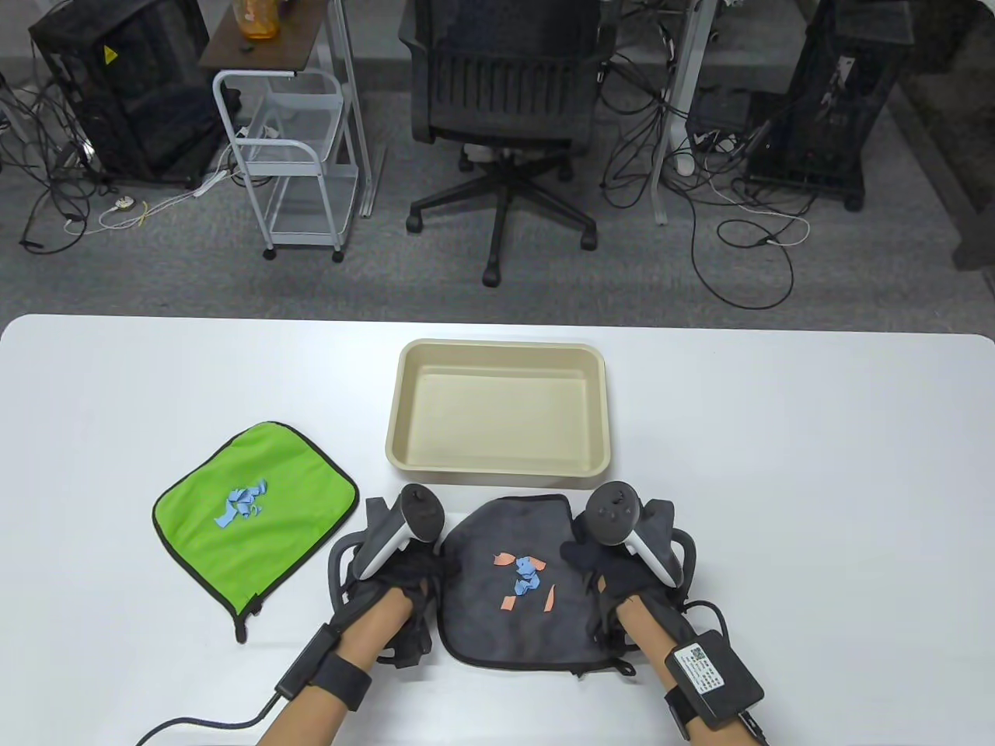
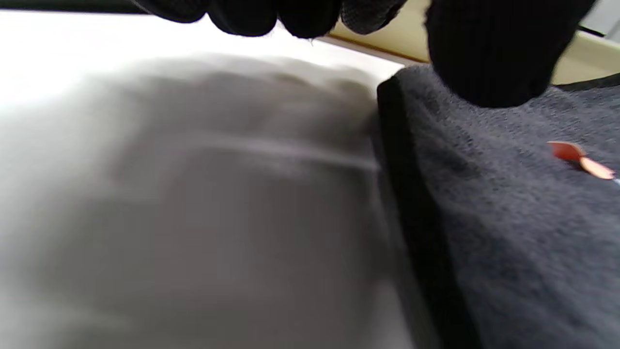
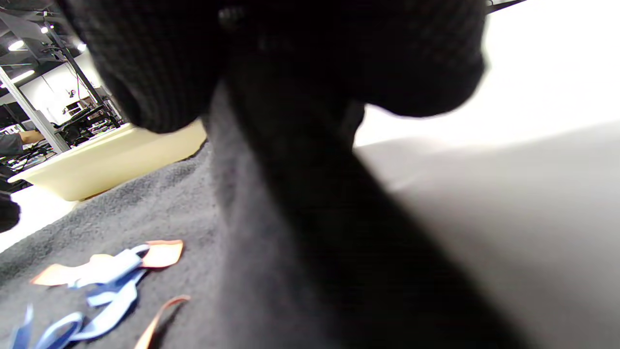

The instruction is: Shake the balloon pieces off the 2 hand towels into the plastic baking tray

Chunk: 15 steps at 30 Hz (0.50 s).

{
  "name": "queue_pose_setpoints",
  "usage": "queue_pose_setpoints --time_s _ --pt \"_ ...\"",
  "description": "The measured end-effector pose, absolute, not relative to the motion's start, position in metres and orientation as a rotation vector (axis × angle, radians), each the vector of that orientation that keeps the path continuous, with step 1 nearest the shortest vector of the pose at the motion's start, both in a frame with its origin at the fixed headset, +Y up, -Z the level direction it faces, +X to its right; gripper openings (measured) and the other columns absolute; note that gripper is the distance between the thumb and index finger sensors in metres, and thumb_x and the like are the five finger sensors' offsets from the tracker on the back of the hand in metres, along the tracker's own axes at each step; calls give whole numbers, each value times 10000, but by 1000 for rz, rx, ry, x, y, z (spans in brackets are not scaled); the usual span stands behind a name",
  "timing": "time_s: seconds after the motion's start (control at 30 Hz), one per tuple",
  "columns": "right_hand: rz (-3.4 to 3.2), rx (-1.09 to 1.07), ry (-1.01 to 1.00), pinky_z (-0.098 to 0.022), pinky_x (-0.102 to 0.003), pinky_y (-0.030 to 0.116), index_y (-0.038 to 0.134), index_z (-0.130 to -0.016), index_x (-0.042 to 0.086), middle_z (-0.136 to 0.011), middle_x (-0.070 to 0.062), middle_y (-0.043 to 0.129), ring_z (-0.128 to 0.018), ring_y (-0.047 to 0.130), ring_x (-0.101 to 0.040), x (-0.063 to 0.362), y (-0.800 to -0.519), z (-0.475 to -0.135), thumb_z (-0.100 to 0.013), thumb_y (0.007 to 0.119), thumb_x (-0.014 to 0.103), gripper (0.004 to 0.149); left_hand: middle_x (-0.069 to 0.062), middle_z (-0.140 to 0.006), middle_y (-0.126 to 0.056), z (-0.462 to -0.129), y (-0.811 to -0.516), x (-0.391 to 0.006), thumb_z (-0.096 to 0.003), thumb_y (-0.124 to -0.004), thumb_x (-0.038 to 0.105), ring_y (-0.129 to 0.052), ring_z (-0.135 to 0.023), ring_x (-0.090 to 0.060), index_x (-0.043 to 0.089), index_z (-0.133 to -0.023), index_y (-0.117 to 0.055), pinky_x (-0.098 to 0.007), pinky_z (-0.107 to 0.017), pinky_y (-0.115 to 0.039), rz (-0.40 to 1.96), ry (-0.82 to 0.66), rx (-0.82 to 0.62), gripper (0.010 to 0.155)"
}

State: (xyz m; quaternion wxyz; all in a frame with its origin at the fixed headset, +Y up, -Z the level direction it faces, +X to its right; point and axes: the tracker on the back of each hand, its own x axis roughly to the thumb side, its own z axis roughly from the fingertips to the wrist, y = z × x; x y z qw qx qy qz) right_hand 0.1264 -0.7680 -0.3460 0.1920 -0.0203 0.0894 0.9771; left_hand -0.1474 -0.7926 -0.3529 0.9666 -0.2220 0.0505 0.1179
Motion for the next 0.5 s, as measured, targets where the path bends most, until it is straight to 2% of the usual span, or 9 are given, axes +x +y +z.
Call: queue_pose_setpoints --time_s 0.2,0.37,0.43,0.5 --pt "2733 -47 254 -223 -180 919 780 -717 324 -895 23 840 -364 1048 -8 130 -771 -347 -348 873 447 400 -2 -1039 -352 -361 -801 -136 -334 -789 556 -504 -857 -332 388 -999 -436 -538 -651 -472 152 126 -414 772" --pt "2776 -16 253 -174 -162 940 768 -725 348 -887 44 862 -307 1078 16 132 -772 -346 -352 858 468 402 -12 -1018 -442 -365 -798 -134 -331 -828 488 -547 -846 -359 320 -793 -701 -567 -644 -486 192 176 -440 507" --pt "2776 -17 252 -145 -148 945 765 -727 345 -878 41 874 -275 1085 30 132 -772 -346 -351 857 469 407 -13 -1005 -494 -365 -797 -134 -345 -842 438 -571 -836 -360 332 -747 -749 -568 -640 -498 223 188 -454 426" --pt "2760 -19 259 -120 -138 948 763 -729 328 -871 32 879 -249 1090 38 131 -771 -346 -353 855 467 412 6 -990 -559 -365 -793 -134 -364 -820 421 -630 -814 -349 398 -742 -717 -557 -623 -535 215 192 -452 392"
